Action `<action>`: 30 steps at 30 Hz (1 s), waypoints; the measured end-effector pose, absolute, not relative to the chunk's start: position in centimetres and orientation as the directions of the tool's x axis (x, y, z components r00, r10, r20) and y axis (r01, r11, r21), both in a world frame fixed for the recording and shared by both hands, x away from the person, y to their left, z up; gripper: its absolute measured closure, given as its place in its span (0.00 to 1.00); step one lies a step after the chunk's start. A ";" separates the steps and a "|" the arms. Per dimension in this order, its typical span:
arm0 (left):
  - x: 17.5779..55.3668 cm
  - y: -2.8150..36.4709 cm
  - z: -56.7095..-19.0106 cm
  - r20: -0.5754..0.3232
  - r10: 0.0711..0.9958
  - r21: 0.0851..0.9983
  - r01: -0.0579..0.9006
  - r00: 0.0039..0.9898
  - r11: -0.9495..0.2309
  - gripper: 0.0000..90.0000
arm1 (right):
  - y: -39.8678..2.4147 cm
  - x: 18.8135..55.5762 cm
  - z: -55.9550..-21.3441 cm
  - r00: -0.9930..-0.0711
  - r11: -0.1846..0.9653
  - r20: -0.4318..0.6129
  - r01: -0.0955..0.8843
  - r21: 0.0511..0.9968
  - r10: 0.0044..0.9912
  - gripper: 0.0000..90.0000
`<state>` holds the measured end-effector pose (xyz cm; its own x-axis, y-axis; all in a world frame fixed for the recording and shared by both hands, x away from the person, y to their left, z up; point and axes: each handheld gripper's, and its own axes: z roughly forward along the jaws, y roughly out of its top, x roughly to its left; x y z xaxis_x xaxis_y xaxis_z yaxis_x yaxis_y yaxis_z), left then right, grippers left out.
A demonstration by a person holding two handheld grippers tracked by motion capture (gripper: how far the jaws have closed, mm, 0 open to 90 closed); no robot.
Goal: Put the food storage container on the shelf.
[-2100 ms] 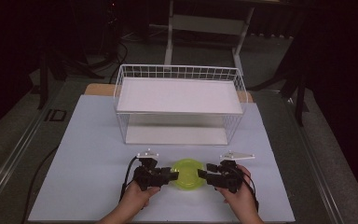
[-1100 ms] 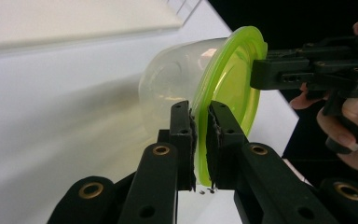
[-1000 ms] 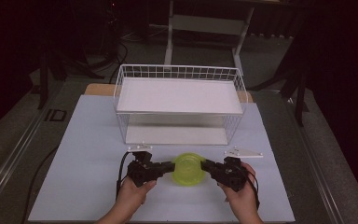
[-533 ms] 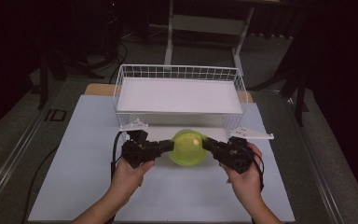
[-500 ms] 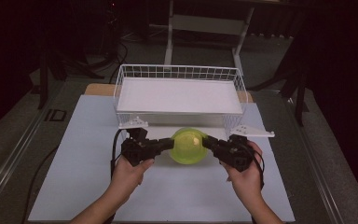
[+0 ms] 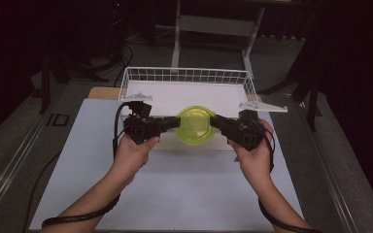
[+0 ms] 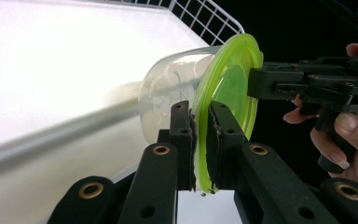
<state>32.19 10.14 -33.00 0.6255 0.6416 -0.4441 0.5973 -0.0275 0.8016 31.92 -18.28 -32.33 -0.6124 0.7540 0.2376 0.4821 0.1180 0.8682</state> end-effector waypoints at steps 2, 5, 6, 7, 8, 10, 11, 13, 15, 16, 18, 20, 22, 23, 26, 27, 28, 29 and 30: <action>32.6 10.3 -32.6 -0.439 0.646 0.806 0.591 0.624 -0.023 0.91 | -18.0 32.6 -31.7 -0.614 0.116 0.240 0.481 0.869 0.752 0.88; 33.2 10.4 -32.2 -0.437 0.655 0.809 0.588 0.617 -0.014 0.91 | -17.8 33.1 -31.4 -0.613 0.117 0.237 0.481 0.869 0.754 0.88; 33.4 10.4 -32.1 -0.434 0.660 0.809 0.587 0.613 -0.014 0.91 | -17.7 33.3 -31.2 -0.610 0.116 0.234 0.478 0.871 0.757 0.88; 33.6 10.5 -32.0 -0.435 0.659 0.809 0.587 0.613 -0.012 0.91 | -17.6 33.5 -31.1 -0.611 0.120 0.229 0.476 0.871 0.758 0.88; 33.9 10.6 -31.9 -0.440 0.659 0.807 0.591 0.610 -0.009 0.91 | -17.5 33.7 -30.9 -0.609 0.118 0.229 0.475 0.872 0.759 0.88; 34.3 10.8 -31.8 -0.442 0.662 0.805 0.594 0.605 -0.006 0.91 | -17.3 34.1 -30.6 -0.610 0.122 0.231 0.481 0.868 0.758 0.88; 34.6 10.9 -31.7 -0.445 0.663 0.803 0.597 0.602 -0.003 0.91 | -17.2 34.3 -30.5 -0.608 0.124 0.228 0.481 0.868 0.761 0.88; 35.1 11.0 -31.7 -0.449 0.663 0.798 0.603 0.599 -0.004 0.91 | -17.1 34.6 -30.3 -0.608 0.129 0.224 0.481 0.867 0.761 0.89; 35.6 11.0 -31.6 -0.459 0.667 0.788 0.615 0.587 0.001 0.91 | -16.7 35.3 -30.0 -0.602 0.138 0.220 0.491 0.860 0.768 0.88; 35.9 11.1 -31.6 -0.463 0.669 0.785 0.620 0.582 0.004 0.91 | -16.6 35.6 -29.9 -0.597 0.140 0.223 0.499 0.855 0.770 0.88; 36.5 11.1 -31.5 -0.467 0.674 0.772 0.636 0.573 -0.006 0.91 | -16.5 36.2 -29.8 -0.593 0.145 0.226 0.513 0.846 0.773 0.88; 37.0 11.2 -31.4 -0.475 0.672 0.765 0.644 0.568 -0.003 0.91 | -16.4 36.9 -29.7 -0.586 0.143 0.242 0.532 0.835 0.773 0.88; 37.5 11.2 -31.3 -0.472 0.681 0.760 0.650 0.560 -0.009 0.91 | -16.3 37.5 -29.7 -0.583 0.137 0.255 0.543 0.829 0.771 0.88; 37.7 11.2 -31.2 -0.470 0.683 0.759 0.651 0.559 -0.009 0.90 | -16.3 37.6 -29.7 -0.583 0.135 0.261 0.548 0.826 0.770 0.88; 38.4 11.3 -31.0 -0.482 0.670 0.753 0.657 0.565 -0.013 0.90 | -16.4 38.4 -29.6 -0.576 0.124 0.289 0.572 0.811 0.765 0.88; 38.5 11.2 -31.0 -0.480 0.670 0.758 0.652 0.567 -0.009 0.90 | -16.5 38.7 -29.6 -0.572 0.122 0.302 0.586 0.801 0.763 0.88; 38.6 11.1 -31.0 -0.478 0.670 0.761 0.649 0.569 -0.009 0.89 | -16.6 39.1 -29.5 -0.564 0.115 0.319 0.603 0.789 0.762 0.88; 38.6 11.1 -31.0 -0.478 0.670 0.761 0.649 0.569 -0.009 0.88 | -16.6 39.1 -29.5 -0.564 0.115 0.319 0.603 0.789 0.762 0.88; 38.8 10.8 -30.9 -0.454 0.686 0.770 0.638 0.569 -0.019 0.88 | -16.6 39.4 -29.5 -0.556 0.115 0.325 0.614 0.781 0.765 0.88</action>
